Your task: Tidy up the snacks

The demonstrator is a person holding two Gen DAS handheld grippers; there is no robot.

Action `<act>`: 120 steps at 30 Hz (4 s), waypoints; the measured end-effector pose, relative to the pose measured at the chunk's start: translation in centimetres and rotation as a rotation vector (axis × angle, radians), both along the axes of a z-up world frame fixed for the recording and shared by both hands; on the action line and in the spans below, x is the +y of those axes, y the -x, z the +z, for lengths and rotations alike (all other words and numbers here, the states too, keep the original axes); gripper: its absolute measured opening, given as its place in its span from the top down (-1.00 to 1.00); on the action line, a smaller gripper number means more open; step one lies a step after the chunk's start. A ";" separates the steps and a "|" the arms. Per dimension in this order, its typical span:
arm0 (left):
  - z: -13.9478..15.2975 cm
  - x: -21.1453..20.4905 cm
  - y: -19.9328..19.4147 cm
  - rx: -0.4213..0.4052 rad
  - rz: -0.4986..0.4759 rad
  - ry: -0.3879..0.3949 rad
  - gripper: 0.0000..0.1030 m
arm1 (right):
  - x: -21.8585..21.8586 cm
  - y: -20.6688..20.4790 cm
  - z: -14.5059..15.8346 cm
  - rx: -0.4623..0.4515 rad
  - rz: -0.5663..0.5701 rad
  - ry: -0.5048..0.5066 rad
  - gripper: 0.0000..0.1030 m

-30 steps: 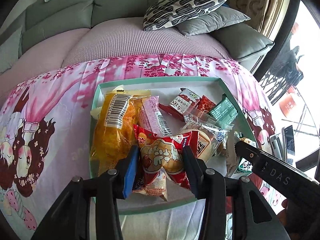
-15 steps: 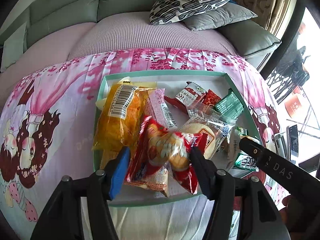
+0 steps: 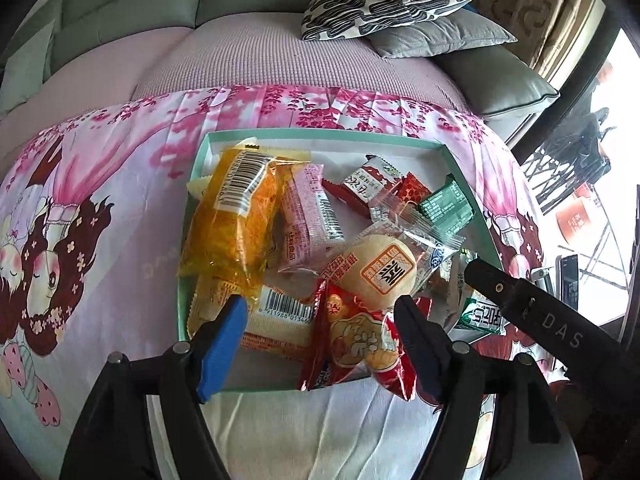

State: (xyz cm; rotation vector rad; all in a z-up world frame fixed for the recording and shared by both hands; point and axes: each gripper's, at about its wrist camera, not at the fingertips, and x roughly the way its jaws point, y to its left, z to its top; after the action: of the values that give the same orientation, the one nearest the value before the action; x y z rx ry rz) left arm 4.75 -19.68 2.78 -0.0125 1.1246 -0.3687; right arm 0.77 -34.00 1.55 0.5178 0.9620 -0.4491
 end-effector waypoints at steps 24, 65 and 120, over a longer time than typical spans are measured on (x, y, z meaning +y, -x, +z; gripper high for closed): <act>0.6 8.4 -0.9 -0.079 0.277 -0.069 -0.92 | 3.6 -1.4 0.3 -0.001 0.126 0.115 -1.00; -3.9 15.8 4.2 0.021 0.323 -0.314 -0.92 | 13.9 2.1 -2.3 0.044 0.316 0.204 -1.00; -4.6 15.7 3.5 0.024 0.326 -0.333 -0.92 | 13.1 1.8 -2.9 0.051 0.314 0.176 -1.00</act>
State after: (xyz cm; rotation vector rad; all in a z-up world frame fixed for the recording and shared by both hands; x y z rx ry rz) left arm 1.27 -4.03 -1.78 0.0927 1.1736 0.1116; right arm -0.98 -20.94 -1.39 0.1918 1.0213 -0.2615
